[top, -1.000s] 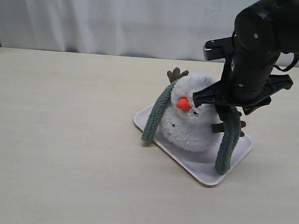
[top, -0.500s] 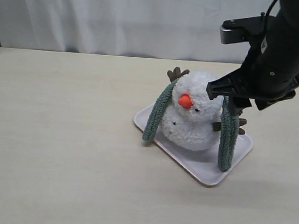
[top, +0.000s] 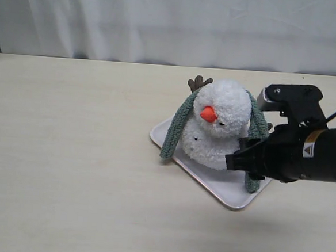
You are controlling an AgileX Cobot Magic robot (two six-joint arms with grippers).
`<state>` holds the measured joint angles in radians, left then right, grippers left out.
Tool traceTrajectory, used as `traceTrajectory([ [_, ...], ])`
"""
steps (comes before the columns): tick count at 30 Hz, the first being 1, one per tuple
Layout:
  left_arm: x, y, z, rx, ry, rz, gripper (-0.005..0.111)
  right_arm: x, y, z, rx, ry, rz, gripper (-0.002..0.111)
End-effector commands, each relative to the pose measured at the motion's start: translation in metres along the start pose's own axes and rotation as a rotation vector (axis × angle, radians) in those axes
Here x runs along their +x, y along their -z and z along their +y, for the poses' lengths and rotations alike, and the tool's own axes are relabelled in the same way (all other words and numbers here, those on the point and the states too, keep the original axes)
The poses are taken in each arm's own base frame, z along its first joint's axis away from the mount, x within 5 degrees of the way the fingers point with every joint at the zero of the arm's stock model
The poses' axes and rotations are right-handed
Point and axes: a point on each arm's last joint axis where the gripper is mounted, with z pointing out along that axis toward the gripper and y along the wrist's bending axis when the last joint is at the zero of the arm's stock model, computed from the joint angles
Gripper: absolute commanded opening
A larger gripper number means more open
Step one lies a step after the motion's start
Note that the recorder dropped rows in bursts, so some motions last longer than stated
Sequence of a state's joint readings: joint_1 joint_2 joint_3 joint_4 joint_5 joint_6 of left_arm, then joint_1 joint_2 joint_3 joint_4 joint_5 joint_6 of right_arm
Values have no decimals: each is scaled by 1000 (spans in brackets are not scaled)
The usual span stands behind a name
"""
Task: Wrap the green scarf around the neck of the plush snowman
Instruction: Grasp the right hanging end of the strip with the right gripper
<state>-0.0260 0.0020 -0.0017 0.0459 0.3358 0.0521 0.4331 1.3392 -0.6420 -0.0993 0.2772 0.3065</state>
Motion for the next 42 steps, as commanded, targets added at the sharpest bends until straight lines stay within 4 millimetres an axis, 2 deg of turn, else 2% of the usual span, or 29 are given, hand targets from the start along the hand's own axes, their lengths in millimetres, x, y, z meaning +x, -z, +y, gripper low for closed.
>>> traceTrajectory([
  [1, -1, 0, 0, -1, 3, -13, 0, 7, -4, -8, 14, 54, -41, 50],
  [8, -1, 0, 0, -1, 3, -13, 0, 5, -9, -20, 47, 40, -49, 50],
  [13, -1, 0, 0, -1, 3, -13, 0, 11, -42, -20, 29, 66, -19, 50],
  [15, -1, 0, 0, -1, 3, -13, 0, 13, -49, -20, 27, 98, -9, 50],
  [23, -1, 0, 0, -1, 3, -13, 0, 12, -51, -49, 100, 44, 12, 50],
  [26, -1, 0, 0, -1, 3, -13, 0, 13, -55, -49, 95, 44, 8, 50],
  [30, -1, 0, 0, -1, 3, -13, 0, 22, -72, -47, 63, 38, 4, 50],
  [35, -1, 0, 0, -1, 3, -13, 0, 25, -82, -47, 50, 26, 4, 50],
  [38, -1, 0, 0, -1, 3, -13, 0, 27, -85, -47, 49, 2, 9, 43],
  [42, -1, 0, 0, -1, 3, -13, 0, 29, -85, -48, 56, -16, 29, 19],
])
